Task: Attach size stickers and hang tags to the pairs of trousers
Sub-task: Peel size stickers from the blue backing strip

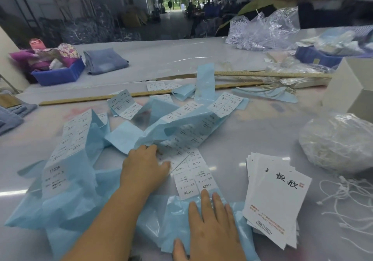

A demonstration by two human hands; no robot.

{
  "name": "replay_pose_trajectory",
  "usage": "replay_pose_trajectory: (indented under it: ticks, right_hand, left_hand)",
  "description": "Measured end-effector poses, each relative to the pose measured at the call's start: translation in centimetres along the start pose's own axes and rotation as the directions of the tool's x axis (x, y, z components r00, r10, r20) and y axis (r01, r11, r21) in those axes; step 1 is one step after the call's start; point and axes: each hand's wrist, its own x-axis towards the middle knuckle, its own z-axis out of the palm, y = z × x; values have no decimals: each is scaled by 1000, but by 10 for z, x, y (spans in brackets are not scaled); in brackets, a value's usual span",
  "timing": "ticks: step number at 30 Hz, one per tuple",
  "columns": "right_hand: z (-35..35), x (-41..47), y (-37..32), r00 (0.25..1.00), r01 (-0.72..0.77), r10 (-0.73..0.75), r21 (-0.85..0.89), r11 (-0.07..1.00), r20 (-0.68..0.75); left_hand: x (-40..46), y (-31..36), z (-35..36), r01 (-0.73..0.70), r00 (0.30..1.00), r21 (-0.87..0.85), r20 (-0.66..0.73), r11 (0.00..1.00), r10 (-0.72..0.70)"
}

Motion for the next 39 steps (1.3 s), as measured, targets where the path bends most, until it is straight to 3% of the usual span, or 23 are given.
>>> replay_pose_trajectory:
  ticks: [3, 6, 10, 12, 15, 18, 20, 22, 25, 28, 29, 30, 31, 32, 33, 34, 36, 37, 39]
  right_hand:
    - [1, 0, 0, 1000, -14, 13, 30, 999, 22]
    - [4, 2, 1, 999, -20, 20, 10, 1000, -45]
    - [6, 3, -7, 989, -41, 60, 142, 989, -132]
    - [8, 6, -9, 958, -60, 118, 219, 974, -260]
    - [4, 21, -5, 853, -69, 193, 262, 963, -485]
    - [-11, 23, -10, 824, -73, 245, 333, 940, -511]
    - [-12, 21, -18, 891, 22, 114, 291, 956, -440]
    - [-16, 18, -5, 905, 178, -43, 285, 942, -424]
    - [-4, 8, -9, 911, 76, 138, 486, 871, -389]
    - [-1, 8, -14, 936, 81, 76, 421, 904, -344]
    - [0, 7, -10, 972, 81, 18, 403, 912, -235]
    - [-8, 6, -5, 994, 61, -2, 560, 826, -106]
    - [-11, 8, 3, 994, -15, 93, 786, 618, -54]
    - [-7, 12, 4, 950, -77, 309, 920, 385, -50]
    - [-15, 13, 3, 937, -95, 350, 964, 247, 3]
    - [-21, 14, 2, 958, -108, 282, 981, 164, 59]
    - [-27, 16, 16, 930, 32, 361, 962, -270, 71]
    - [-33, 19, 22, 911, 87, 401, 903, -420, 99]
    - [-45, 21, 33, 879, 209, 474, 844, -494, 60]
  left_hand:
    - [-2, 4, -2, 85, 995, -25, 48, 996, -84]
    - [-6, 11, -8, 146, 981, -195, 155, 970, -116]
    - [-16, 34, -13, 73, 986, -255, 164, 964, -32]
    - [-21, 46, -16, 39, 990, -356, 143, 934, 13]
    - [-27, 59, -22, 103, 983, -689, 182, 717, 34]
    - [-35, 73, -31, 235, 954, -881, 291, 411, 79]
    - [-40, 81, -37, 305, 938, -924, 333, 231, 96]
    - [-43, 86, -44, 297, 949, -948, 306, 115, 72]
    - [-42, 85, -52, 176, 984, -982, 176, 67, -1]
    - [-43, 84, -55, 189, 982, -978, 190, 86, 4]
    - [-45, 86, -54, 243, 969, -967, 246, 79, 31]
    - [-48, 88, -53, 293, 952, -953, 297, 76, 65]
    - [-50, 91, -51, 324, 938, -943, 330, 75, 102]
    - [-52, 93, -50, 338, 927, -938, 347, 81, 140]
    - [-54, 95, -48, 326, 923, -941, 339, 94, 183]
    - [-55, 96, -47, 303, 920, -946, 321, 111, 227]
    - [-56, 94, -46, 238, 917, -956, 280, 173, 284]
    - [-56, 92, -46, 218, 916, -953, 274, 210, 293]
    - [-55, 88, -44, 187, 906, -942, 275, 279, 320]
